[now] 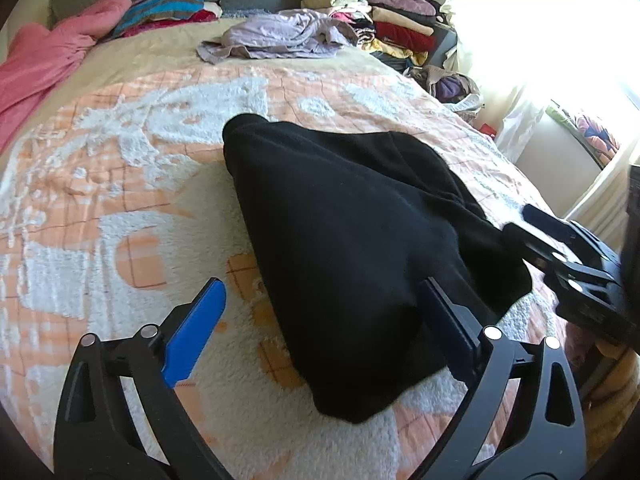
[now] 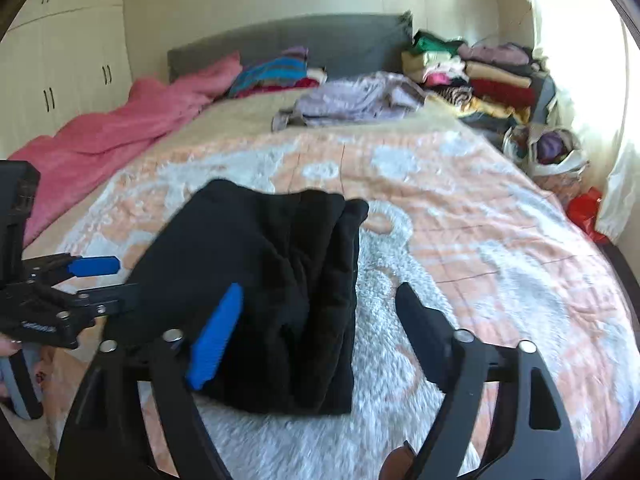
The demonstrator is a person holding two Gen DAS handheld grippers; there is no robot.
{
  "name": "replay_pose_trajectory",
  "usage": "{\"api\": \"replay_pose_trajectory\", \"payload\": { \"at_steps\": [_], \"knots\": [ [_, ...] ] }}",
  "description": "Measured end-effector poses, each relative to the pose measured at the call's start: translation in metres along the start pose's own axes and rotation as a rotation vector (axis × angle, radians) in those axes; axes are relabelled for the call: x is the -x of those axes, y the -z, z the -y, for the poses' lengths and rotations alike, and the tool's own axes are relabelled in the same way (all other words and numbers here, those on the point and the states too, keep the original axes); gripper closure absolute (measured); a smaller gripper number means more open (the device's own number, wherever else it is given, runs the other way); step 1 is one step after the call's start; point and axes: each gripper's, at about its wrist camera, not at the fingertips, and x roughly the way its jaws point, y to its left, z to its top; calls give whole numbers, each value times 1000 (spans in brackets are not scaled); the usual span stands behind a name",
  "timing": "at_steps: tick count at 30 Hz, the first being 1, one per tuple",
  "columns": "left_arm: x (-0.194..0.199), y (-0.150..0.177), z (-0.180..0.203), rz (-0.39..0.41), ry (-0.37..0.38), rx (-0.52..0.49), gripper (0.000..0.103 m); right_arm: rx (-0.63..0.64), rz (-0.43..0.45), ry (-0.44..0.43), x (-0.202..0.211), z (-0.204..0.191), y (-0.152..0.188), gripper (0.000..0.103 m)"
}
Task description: Fold small clothes
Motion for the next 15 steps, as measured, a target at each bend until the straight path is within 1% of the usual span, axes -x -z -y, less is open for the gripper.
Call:
{"api": "replay_pose_trajectory", "payload": {
  "at_steps": [3, 5, 8, 15],
  "knots": [
    [15, 4, 2, 26, -8, -14, 10, 0, 60, 29, 28, -9, 7, 5],
    [25, 9, 3, 44, -13, -25, 10, 1, 89, 36, 42, -14, 10, 5],
    [44, 21, 5, 66, -23, -41, 10, 2, 106, 35, 59, -22, 18, 5],
    [75, 53, -4, 89, -42, -29, 10, -10, 106, 33, 82, -41, 44, 5]
  ]
}}
